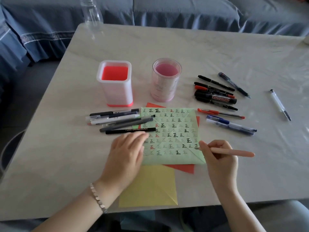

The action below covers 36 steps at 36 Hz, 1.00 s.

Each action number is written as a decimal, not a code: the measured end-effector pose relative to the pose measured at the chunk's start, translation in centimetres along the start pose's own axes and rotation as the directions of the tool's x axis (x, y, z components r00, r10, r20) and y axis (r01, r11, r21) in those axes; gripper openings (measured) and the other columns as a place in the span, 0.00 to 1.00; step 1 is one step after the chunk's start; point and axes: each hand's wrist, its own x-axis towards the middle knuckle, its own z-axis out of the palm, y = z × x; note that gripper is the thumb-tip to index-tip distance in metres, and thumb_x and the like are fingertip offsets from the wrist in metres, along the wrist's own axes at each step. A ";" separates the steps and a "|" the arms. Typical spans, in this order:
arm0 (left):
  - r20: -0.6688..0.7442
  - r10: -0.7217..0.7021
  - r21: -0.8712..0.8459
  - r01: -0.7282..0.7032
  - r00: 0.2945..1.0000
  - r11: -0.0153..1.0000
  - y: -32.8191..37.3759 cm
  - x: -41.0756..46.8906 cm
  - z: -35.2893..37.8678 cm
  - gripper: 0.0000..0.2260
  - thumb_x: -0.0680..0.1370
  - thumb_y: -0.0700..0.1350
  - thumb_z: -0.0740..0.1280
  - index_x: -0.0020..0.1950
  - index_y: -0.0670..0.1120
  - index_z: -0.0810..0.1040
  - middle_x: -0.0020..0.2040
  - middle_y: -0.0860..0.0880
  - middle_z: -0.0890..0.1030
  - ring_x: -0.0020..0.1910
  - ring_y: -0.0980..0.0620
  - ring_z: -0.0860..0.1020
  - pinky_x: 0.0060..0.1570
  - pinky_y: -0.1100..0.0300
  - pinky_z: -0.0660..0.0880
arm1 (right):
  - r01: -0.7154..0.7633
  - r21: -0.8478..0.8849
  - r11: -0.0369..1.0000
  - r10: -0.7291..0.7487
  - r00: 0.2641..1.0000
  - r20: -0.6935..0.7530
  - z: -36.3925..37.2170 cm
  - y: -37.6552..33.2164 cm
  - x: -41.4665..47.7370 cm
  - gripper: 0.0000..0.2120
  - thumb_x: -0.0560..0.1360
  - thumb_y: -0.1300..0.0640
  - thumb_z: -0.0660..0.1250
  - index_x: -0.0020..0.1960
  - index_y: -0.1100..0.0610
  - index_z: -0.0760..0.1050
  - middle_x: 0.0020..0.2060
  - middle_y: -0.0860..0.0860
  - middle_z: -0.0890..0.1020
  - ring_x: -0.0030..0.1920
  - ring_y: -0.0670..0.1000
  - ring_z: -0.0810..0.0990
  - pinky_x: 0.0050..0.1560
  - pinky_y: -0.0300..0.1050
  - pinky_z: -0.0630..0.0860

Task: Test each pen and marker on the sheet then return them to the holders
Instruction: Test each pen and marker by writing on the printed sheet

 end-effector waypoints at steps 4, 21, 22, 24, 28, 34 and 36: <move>0.000 -0.054 0.101 0.054 0.999 0.993 -2.1 -0.1 -0.8 0.17 0.75 0.47 0.57 0.56 0.41 0.79 0.51 0.47 0.79 0.52 0.50 0.71 0.53 0.56 0.64 | -0.022 -0.008 1.000 0.023 0.995 0.096 -0.4 -0.8 -0.1 0.08 0.71 0.61 0.69 0.36 0.58 0.72 0.29 0.51 0.76 0.26 0.40 0.72 0.27 0.29 0.69; 0.119 -0.155 -0.345 0.187 0.981 0.920 2.1 0.9 -3.9 0.06 0.80 0.49 0.59 0.56 0.57 0.73 0.49 0.66 0.72 0.52 0.74 0.67 0.49 0.80 0.62 | -0.217 0.372 0.902 0.141 0.965 0.220 0.2 -6.3 -1.2 0.15 0.74 0.52 0.60 0.36 0.63 0.70 0.26 0.58 0.81 0.24 0.48 0.74 0.25 0.36 0.71; 0.108 -0.135 -0.354 0.165 0.985 0.920 2.3 1.0 -4.1 0.07 0.80 0.50 0.59 0.56 0.57 0.73 0.49 0.66 0.73 0.51 0.74 0.68 0.49 0.80 0.62 | -0.213 0.374 0.903 0.140 0.967 0.213 0.2 -6.6 -1.2 0.15 0.74 0.52 0.60 0.36 0.63 0.70 0.25 0.58 0.81 0.23 0.48 0.74 0.25 0.36 0.71; 0.097 -0.096 -0.369 0.126 0.991 0.921 2.6 1.2 -4.3 0.09 0.78 0.54 0.57 0.55 0.58 0.72 0.48 0.65 0.74 0.50 0.72 0.69 0.49 0.79 0.62 | -0.202 0.370 0.907 0.133 0.970 0.204 0.2 -6.9 -1.2 0.15 0.76 0.54 0.59 0.36 0.63 0.70 0.23 0.56 0.80 0.23 0.48 0.74 0.24 0.36 0.71; 0.087 -0.053 -0.401 0.084 0.995 0.912 3.0 1.3 -4.2 0.10 0.77 0.56 0.54 0.56 0.60 0.71 0.51 0.66 0.74 0.52 0.70 0.70 0.51 0.77 0.64 | -0.193 0.353 0.916 0.126 0.971 0.204 0.1 -7.0 -1.3 0.14 0.77 0.55 0.58 0.37 0.64 0.70 0.21 0.54 0.78 0.23 0.47 0.74 0.25 0.36 0.71; 0.074 -0.020 -0.414 0.049 0.997 0.909 3.3 1.1 -3.9 0.13 0.78 0.54 0.56 0.58 0.55 0.74 0.52 0.63 0.75 0.53 0.67 0.70 0.53 0.73 0.66 | -0.202 0.338 0.919 0.137 0.969 0.206 -0.1 -6.9 -1.4 0.15 0.76 0.56 0.59 0.34 0.63 0.71 0.22 0.56 0.78 0.23 0.48 0.74 0.25 0.37 0.71; 0.066 -0.006 -0.401 0.032 0.998 0.916 3.5 1.1 -4.0 0.11 0.78 0.54 0.56 0.58 0.58 0.72 0.51 0.63 0.75 0.53 0.67 0.70 0.53 0.73 0.66 | -0.196 0.327 0.925 0.131 0.969 0.209 -0.2 -6.8 -1.5 0.15 0.76 0.56 0.59 0.34 0.63 0.71 0.21 0.55 0.77 0.23 0.48 0.74 0.25 0.37 0.71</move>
